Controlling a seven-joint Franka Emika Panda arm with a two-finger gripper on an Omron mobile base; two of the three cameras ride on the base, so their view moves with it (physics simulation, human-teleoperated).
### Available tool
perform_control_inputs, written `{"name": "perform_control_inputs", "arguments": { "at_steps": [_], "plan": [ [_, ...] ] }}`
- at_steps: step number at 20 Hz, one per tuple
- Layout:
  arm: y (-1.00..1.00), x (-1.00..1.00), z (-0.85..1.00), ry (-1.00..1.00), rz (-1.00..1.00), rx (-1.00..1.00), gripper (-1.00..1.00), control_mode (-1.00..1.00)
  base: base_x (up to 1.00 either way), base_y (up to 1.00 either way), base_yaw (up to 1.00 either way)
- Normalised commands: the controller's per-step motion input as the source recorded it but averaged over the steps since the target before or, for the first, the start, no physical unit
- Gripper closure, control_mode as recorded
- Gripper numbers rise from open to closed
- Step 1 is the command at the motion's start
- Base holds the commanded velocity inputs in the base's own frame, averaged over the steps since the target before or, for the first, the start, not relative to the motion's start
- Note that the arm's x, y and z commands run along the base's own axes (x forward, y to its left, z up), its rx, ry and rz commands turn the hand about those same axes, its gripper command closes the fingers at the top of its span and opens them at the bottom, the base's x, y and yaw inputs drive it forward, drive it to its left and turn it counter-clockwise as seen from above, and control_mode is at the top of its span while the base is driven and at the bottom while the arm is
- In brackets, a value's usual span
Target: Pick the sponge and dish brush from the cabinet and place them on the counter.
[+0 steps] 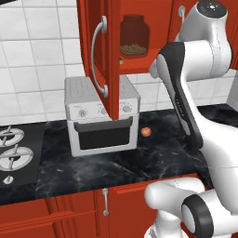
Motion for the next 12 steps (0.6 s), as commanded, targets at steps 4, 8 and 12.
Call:
{"name": "perform_control_inputs", "arguments": {
  "at_steps": [4, 8, 12],
  "plan": [
    [-0.25, 0.24, -0.04, -0.08, -0.07, -0.01, -1.0, -1.0, 0.0, 0.0, 0.0],
    [-0.23, 0.15, -0.01, -0.14, -0.07, 0.0, -1.0, -1.0, 0.0, 0.0, 0.0],
    [-0.33, 0.14, 0.0, -0.12, -0.03, 0.04, -1.0, -1.0, 0.0, 0.0, 0.0]
  ]
}}
